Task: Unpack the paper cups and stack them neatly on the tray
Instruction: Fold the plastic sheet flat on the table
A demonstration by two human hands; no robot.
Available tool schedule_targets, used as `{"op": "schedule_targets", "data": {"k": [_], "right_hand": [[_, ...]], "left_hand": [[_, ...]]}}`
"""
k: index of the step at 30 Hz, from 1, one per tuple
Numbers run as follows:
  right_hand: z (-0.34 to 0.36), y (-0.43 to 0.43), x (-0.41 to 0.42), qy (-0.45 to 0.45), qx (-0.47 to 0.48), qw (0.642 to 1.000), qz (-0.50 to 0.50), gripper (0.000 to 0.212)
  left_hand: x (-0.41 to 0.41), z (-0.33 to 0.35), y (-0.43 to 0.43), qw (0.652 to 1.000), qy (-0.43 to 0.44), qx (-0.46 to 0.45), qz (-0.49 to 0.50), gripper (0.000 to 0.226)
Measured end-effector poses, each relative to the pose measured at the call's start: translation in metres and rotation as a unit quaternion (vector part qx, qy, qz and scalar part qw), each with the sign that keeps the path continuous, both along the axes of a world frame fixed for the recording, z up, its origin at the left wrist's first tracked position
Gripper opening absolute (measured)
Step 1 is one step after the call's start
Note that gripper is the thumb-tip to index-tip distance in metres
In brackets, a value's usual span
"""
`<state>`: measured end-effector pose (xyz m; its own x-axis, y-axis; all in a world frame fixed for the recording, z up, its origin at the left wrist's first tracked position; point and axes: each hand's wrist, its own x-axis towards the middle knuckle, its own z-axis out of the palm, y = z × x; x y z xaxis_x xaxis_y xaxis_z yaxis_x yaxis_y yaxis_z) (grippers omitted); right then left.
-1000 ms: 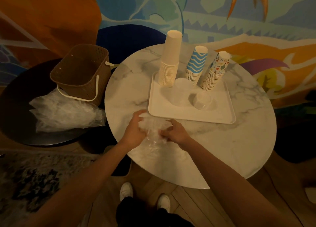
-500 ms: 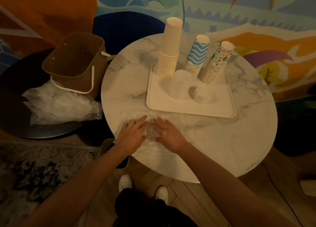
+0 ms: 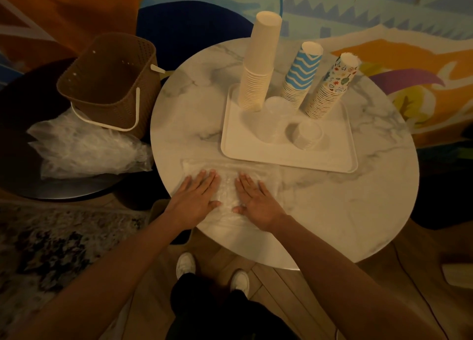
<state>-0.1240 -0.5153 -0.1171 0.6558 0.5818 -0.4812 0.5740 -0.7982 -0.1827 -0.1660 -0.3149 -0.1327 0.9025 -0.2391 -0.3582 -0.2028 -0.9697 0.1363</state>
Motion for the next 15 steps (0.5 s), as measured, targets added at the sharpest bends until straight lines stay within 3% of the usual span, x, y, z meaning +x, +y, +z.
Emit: {"op": "schedule_targets", "data": {"k": [4,9,15], "right_hand": [[0.004,0.001,0.002,0.000,0.028,0.999,-0.020,0.075],[0.019,0.002,0.011,-0.045,0.098,0.993,-0.044,0.068],[0.039,0.020,0.024,-0.161,0.265,0.940,-0.143,0.027]], "left_hand": [[0.003,0.005,-0.001,0.999,0.006,-0.038,0.026,0.070],[0.003,0.012,-0.001,0.987,-0.031,-0.142,0.062,0.066],[0.006,0.022,0.003,0.952,-0.127,-0.250,0.119,0.052]]}}
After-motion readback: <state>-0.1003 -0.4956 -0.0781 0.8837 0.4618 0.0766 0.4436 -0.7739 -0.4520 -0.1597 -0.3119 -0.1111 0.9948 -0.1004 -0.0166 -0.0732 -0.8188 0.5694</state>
